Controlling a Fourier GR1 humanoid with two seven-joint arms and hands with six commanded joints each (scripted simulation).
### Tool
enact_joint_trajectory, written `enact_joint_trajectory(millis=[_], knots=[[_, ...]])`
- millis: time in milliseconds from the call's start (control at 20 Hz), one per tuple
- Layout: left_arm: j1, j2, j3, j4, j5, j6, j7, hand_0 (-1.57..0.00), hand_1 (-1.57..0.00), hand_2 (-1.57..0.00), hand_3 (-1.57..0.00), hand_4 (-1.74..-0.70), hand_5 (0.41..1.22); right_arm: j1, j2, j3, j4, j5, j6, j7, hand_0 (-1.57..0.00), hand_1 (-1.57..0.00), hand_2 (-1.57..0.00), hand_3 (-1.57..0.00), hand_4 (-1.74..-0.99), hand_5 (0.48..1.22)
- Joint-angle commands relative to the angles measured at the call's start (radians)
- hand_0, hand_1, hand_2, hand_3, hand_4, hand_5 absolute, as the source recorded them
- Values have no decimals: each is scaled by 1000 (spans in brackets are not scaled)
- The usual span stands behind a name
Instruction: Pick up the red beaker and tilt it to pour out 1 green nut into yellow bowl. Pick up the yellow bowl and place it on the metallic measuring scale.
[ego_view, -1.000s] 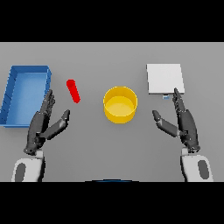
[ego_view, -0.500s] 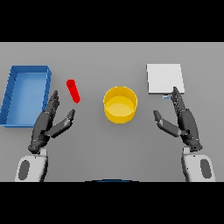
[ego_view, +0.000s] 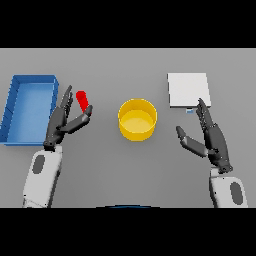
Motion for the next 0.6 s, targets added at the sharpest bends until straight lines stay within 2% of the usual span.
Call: enact_joint_trajectory(millis=[0,100,350,550], knots=[[-24,-6,3,38,-3,2,-17,1,1,1,1,-1222,638,-5,-4,-5,1,0,-4,10,1,1,1,1,-1297,625],[-64,-8,19,88,-1,11,-51,1,1,1,1,-1230,635,-9,-1,-6,13,-2,-2,16,1,1,1,1,-1303,631],[-164,-3,25,214,-47,49,-63,1,1,1,1,-1231,647,-15,-6,-10,26,18,-16,13,1,1,1,1,-1300,638],[-218,-14,51,309,-32,48,-129,1,1,1,1,-1290,686,-9,-8,-12,24,13,-13,4,1,1,1,1,-1300,646]])
